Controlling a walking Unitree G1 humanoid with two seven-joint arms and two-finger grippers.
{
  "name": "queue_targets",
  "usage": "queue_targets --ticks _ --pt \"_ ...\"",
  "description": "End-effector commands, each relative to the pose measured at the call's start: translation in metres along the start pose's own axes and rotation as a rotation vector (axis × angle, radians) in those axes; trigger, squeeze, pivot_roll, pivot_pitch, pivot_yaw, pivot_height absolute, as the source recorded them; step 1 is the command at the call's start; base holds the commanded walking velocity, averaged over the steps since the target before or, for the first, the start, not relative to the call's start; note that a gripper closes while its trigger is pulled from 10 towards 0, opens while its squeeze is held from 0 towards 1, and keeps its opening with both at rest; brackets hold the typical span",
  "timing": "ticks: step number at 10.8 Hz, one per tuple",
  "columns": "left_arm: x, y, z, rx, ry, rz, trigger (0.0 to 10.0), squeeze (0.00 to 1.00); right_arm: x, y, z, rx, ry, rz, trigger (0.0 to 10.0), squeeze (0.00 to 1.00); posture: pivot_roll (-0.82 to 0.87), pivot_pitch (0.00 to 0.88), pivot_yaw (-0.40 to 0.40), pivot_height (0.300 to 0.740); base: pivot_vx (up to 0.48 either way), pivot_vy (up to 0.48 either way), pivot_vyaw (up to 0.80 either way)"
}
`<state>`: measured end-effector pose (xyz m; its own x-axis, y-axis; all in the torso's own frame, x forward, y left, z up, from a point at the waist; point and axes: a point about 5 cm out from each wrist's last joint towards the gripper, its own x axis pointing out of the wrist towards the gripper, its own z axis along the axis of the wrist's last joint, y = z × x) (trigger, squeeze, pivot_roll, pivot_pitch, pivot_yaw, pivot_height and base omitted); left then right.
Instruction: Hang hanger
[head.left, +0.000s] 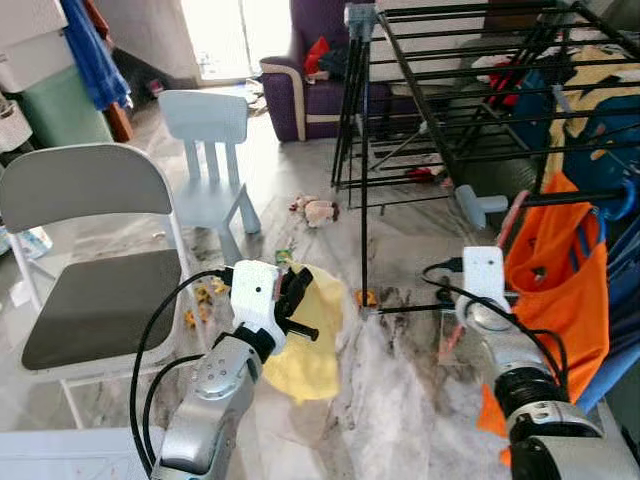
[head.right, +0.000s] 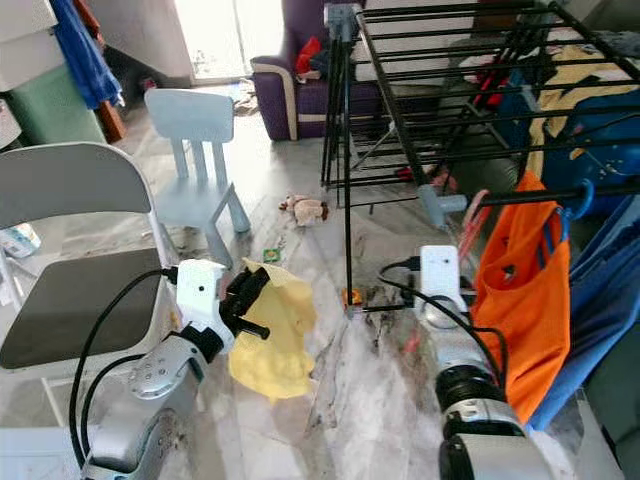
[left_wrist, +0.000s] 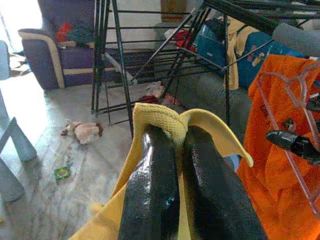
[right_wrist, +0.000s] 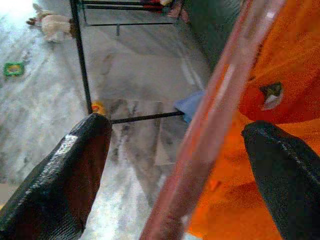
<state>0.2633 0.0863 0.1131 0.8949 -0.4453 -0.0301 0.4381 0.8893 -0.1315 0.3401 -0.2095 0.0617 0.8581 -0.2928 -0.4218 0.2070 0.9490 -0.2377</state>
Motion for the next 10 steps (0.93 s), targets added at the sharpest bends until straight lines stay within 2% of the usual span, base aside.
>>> queue_targets --ticks 1,3,4,5,10 --pt "0.001 0.000 0.008 0.017 -0.036 -0.001 10.0 0.00 0.001 0.002 0.006 0.001 -0.016 0.003 10.0 0.00 -0.08 0.000 0.033 0.740 0.000 0.000 0.00" --pt "0.003 0.000 0.010 0.017 -0.042 -0.006 10.0 0.00 0.002 0.005 0.012 0.041 -0.030 0.016 10.0 0.00 -0.09 0.000 0.035 0.740 0.000 0.000 0.00" --pt "0.003 -0.001 0.009 0.015 -0.042 -0.005 10.0 0.00 0.002 0.007 0.015 0.050 -0.033 0.017 3.5 0.00 -0.08 0.000 0.030 0.740 0.000 0.000 0.00" --pt "0.003 0.000 0.009 0.013 -0.042 -0.001 10.0 0.00 0.002 0.012 0.019 0.094 -0.035 0.036 0.0 0.00 -0.08 0.000 0.030 0.740 0.000 0.000 0.00" --pt "0.004 -0.002 0.009 0.016 -0.040 -0.015 10.0 0.00 0.000 0.030 0.029 0.172 -0.013 0.069 0.0 0.00 -0.08 0.000 0.028 0.740 0.000 0.000 0.00"
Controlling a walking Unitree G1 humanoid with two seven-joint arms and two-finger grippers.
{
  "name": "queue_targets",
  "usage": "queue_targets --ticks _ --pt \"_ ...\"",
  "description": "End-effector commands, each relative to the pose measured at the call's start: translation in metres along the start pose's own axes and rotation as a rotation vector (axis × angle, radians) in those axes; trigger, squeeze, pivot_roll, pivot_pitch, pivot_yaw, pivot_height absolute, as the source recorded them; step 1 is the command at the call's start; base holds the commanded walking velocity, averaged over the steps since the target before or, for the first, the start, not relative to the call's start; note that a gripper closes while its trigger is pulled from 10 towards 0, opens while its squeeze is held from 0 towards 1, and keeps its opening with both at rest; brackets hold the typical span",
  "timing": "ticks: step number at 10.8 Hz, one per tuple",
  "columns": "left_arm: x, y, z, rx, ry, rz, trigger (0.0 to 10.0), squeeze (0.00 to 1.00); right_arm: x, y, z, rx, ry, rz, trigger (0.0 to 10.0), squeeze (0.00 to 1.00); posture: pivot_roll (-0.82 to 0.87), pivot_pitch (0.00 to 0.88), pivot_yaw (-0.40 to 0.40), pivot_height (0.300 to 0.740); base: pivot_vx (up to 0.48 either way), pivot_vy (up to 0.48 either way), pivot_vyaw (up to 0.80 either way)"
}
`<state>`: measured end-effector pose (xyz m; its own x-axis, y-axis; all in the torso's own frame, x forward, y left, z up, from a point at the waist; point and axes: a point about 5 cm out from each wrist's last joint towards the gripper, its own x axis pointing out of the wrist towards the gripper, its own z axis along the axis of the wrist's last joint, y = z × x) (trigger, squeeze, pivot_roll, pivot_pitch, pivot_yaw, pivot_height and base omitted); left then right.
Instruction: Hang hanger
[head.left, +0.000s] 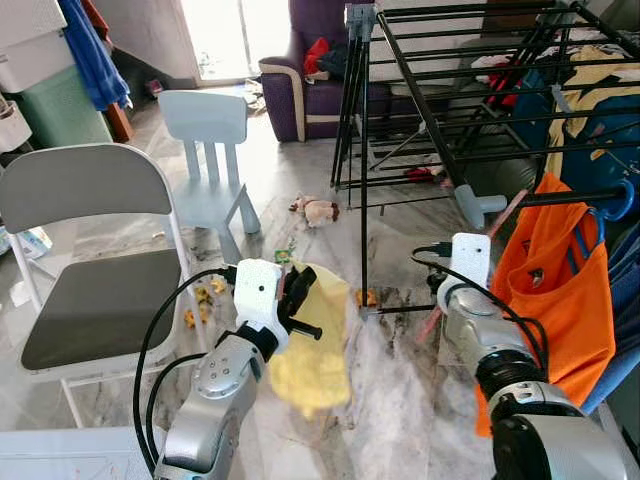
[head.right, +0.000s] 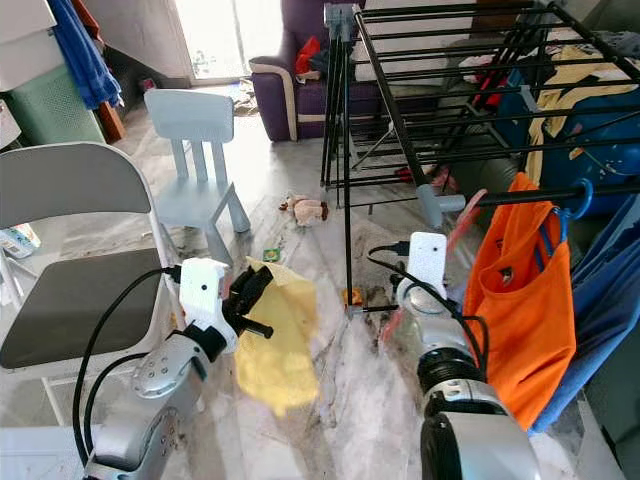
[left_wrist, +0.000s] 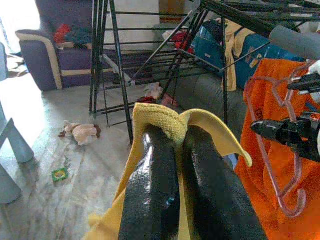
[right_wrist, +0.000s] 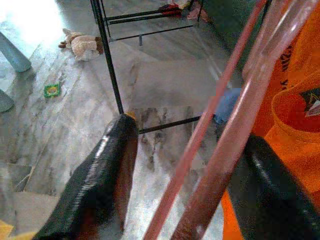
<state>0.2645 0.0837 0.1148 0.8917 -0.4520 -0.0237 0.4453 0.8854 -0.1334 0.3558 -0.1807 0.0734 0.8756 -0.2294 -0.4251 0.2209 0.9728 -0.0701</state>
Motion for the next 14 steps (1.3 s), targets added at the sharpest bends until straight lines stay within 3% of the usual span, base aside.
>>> queue_targets --ticks 1,5,9,11,12,13,14 --pt "0.003 -0.001 0.008 0.022 -0.035 -0.014 10.0 0.00 0.000 0.005 0.007 0.010 -0.003 -0.003 0.0 0.00 -0.08 0.000 0.028 0.740 0.000 0.000 0.00" --pt "0.003 -0.002 0.008 0.023 -0.036 -0.018 10.0 0.00 0.000 -0.001 0.004 -0.030 -0.004 -0.020 0.0 0.00 -0.08 0.000 0.030 0.740 0.000 0.000 0.00" --pt "0.004 -0.003 0.008 0.026 -0.033 -0.031 10.0 0.00 -0.006 -0.007 -0.005 -0.134 -0.028 0.014 0.0 0.00 -0.10 0.000 0.034 0.740 0.000 0.000 0.00" --pt "0.005 -0.003 0.008 0.026 -0.030 -0.037 10.0 0.00 -0.014 -0.026 -0.018 -0.238 -0.038 0.017 0.0 0.00 -0.10 0.000 0.037 0.740 0.000 0.000 0.00" --pt "0.005 -0.003 0.008 0.026 -0.030 -0.038 10.0 0.00 -0.016 -0.031 -0.022 -0.243 -0.023 0.011 0.0 0.00 -0.11 0.000 0.038 0.740 0.000 0.000 0.00" --pt "0.005 -0.004 0.007 0.028 -0.029 -0.041 10.0 0.00 -0.018 -0.046 -0.030 -0.272 -0.004 -0.027 6.9 0.00 -0.11 0.000 0.039 0.740 0.000 0.000 0.00" --pt "0.006 -0.004 0.007 0.030 -0.029 -0.043 10.0 0.00 -0.020 -0.051 -0.031 -0.317 -0.016 -0.033 10.0 0.00 -0.11 0.000 0.041 0.740 0.000 0.000 0.00"
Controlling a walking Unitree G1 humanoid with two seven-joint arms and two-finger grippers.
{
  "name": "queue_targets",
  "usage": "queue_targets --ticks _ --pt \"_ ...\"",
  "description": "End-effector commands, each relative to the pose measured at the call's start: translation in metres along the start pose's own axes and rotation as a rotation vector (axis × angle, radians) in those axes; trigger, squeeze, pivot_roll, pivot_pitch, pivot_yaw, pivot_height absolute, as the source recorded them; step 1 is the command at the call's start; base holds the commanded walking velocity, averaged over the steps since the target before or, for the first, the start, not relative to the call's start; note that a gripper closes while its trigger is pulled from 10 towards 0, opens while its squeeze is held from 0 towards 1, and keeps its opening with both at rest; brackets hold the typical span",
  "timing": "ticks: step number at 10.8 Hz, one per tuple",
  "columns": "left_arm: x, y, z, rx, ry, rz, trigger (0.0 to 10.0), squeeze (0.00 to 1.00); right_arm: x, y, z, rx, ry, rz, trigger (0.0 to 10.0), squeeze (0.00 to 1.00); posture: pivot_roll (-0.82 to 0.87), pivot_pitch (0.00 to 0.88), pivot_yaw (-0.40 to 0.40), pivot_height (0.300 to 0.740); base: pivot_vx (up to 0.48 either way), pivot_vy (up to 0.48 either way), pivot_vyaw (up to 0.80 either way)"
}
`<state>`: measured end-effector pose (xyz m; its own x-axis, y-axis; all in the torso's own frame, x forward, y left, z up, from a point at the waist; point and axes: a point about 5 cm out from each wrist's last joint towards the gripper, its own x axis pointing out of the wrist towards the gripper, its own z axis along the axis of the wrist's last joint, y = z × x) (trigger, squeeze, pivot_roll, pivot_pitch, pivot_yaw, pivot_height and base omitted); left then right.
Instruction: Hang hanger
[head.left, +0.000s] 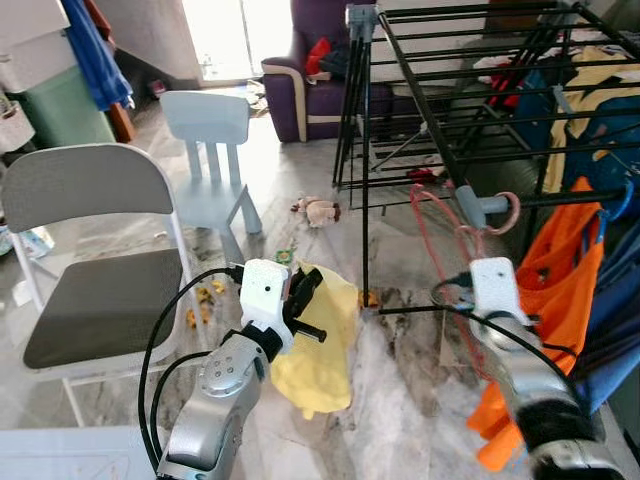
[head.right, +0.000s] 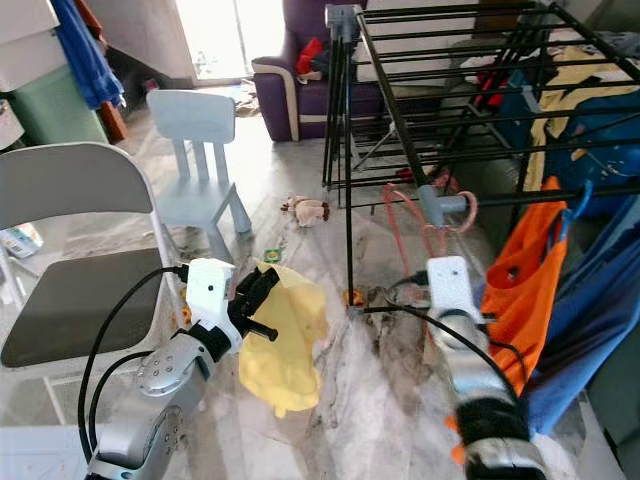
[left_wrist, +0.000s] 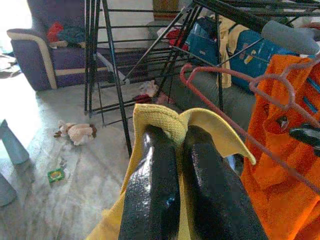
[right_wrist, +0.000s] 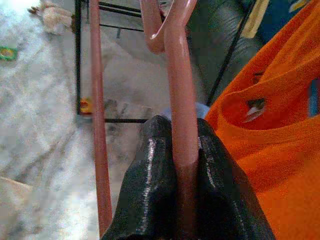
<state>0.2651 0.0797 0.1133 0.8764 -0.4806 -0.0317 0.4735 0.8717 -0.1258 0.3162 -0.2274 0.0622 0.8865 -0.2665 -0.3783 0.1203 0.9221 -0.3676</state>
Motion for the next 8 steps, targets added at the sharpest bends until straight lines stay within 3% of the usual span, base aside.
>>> queue_targets --ticks 1,2,3,7,8 --pt "0.003 0.000 0.009 0.023 -0.041 -0.012 10.0 0.00 -0.002 0.002 -0.006 -0.012 0.022 0.012 10.0 0.00 -0.11 0.000 0.042 0.740 0.000 0.000 0.00" --pt "0.004 0.000 0.010 0.026 -0.039 -0.014 10.0 0.00 -0.001 0.001 -0.004 -0.013 0.007 0.015 10.0 0.00 -0.11 0.000 0.043 0.740 0.000 0.000 0.00" --pt "0.004 0.000 0.010 0.029 -0.039 -0.014 10.0 0.00 0.000 0.000 -0.002 -0.005 0.001 0.012 10.0 1.00 -0.11 0.000 0.042 0.740 0.000 0.000 0.00" --pt "0.004 0.000 0.010 0.053 -0.035 -0.021 10.0 0.00 0.000 0.001 0.010 0.054 -0.052 0.026 10.0 1.00 -0.10 0.000 0.043 0.740 0.000 0.000 0.00" --pt "0.004 0.000 0.009 0.057 -0.034 -0.024 10.0 0.00 0.000 0.002 0.009 0.065 -0.045 0.032 10.0 0.66 -0.10 0.000 0.044 0.740 0.000 0.000 0.00"
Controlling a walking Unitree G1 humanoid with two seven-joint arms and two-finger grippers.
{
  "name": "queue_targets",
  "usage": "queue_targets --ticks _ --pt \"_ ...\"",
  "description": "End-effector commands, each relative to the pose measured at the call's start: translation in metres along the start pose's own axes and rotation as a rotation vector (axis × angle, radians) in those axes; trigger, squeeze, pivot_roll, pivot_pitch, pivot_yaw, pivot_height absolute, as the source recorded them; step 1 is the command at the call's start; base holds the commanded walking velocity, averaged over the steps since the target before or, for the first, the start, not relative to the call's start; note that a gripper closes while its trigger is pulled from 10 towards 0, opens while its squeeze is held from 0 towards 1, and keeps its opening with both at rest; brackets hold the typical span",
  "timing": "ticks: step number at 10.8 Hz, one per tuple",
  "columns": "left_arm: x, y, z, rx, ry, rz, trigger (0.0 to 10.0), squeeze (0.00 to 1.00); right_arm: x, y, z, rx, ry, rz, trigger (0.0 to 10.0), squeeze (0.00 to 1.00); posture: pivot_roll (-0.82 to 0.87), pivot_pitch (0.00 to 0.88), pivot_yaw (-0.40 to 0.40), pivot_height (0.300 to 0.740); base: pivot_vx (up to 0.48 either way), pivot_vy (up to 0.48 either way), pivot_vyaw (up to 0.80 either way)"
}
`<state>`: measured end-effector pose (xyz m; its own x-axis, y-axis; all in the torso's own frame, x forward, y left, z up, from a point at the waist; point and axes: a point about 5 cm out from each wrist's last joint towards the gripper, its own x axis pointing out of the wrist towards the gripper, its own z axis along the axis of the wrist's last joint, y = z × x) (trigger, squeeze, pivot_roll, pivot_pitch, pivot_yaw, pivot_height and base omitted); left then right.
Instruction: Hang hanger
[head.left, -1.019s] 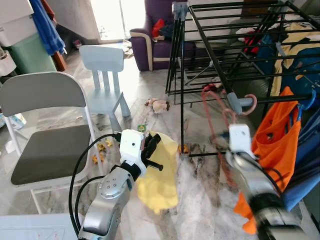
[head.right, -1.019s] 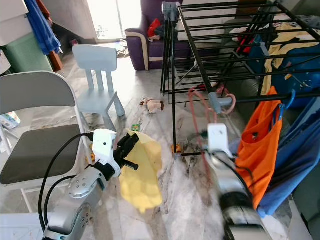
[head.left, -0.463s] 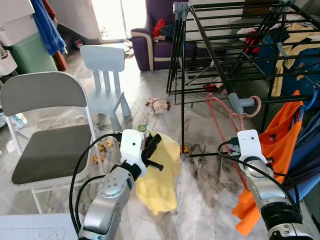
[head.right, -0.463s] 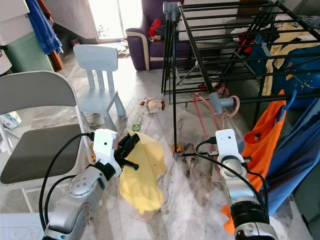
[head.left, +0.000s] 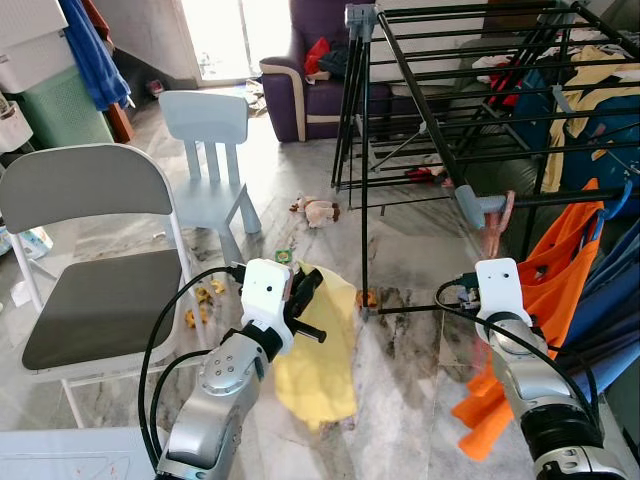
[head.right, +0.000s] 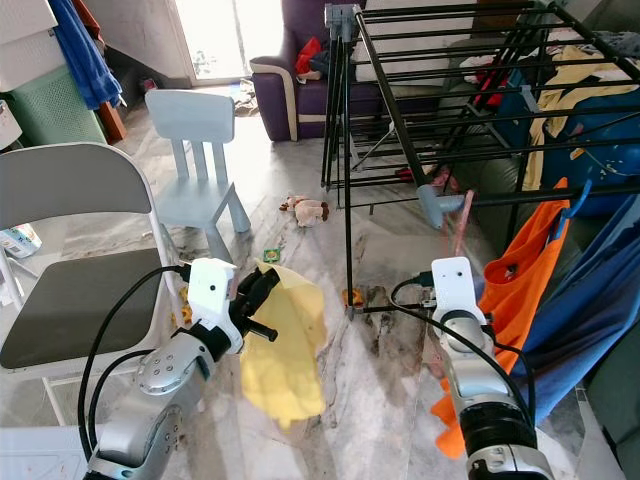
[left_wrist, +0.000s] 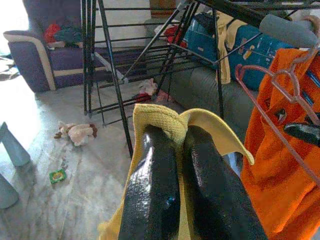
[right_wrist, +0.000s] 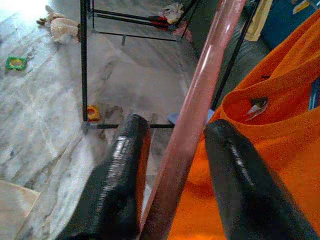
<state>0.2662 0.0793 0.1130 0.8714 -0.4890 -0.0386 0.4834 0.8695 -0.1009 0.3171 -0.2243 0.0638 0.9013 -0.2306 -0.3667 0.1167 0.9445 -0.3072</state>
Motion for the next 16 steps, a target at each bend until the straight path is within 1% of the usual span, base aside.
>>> queue_targets --ticks 1,2,4,6,7,8,11,15,16 --pt "0.003 -0.001 0.010 0.035 -0.042 -0.020 10.0 0.00 0.001 0.000 0.006 0.024 -0.013 0.004 10.0 0.00 -0.10 0.000 0.044 0.740 0.000 0.000 0.00" --pt "0.003 -0.001 0.010 0.036 -0.042 -0.022 10.0 0.00 0.001 -0.002 0.007 0.018 -0.014 -0.005 10.0 0.00 -0.10 0.000 0.044 0.740 0.000 0.000 0.00" --pt "0.003 -0.001 0.010 0.037 -0.041 -0.025 10.0 0.00 0.005 -0.001 0.010 0.041 0.007 -0.034 10.0 0.00 -0.10 0.000 0.048 0.740 0.000 0.000 0.00" --pt "0.003 -0.002 0.009 0.040 -0.036 -0.029 10.0 0.00 0.006 0.010 0.015 0.081 0.008 -0.004 10.0 0.00 -0.10 0.000 0.048 0.740 0.000 0.000 0.00" --pt "0.004 -0.002 0.009 0.042 -0.033 -0.030 10.0 0.00 0.005 0.016 0.016 0.097 0.009 0.022 4.0 0.00 -0.10 0.000 0.045 0.740 0.000 0.000 0.00" --pt "0.004 -0.002 0.008 0.044 -0.028 -0.031 10.0 0.00 0.004 0.019 0.015 0.102 0.019 0.036 0.0 0.00 -0.10 0.000 0.045 0.740 0.000 0.000 0.00" --pt "0.004 -0.003 0.007 0.043 -0.019 -0.033 10.0 0.00 0.004 0.013 0.008 0.104 0.041 0.030 0.0 0.00 -0.10 0.000 0.046 0.740 0.000 0.000 0.00" --pt "0.005 -0.002 0.007 0.050 -0.014 -0.035 10.0 0.00 0.004 0.011 0.010 0.105 0.035 0.022 0.0 0.00 -0.11 0.000 0.048 0.740 0.000 0.000 0.00" --pt "0.004 0.002 0.008 0.063 -0.029 0.009 10.0 0.00 0.003 0.008 0.015 0.108 -0.002 0.000 0.0 0.00 -0.10 0.000 0.048 0.740 0.000 0.000 0.00"
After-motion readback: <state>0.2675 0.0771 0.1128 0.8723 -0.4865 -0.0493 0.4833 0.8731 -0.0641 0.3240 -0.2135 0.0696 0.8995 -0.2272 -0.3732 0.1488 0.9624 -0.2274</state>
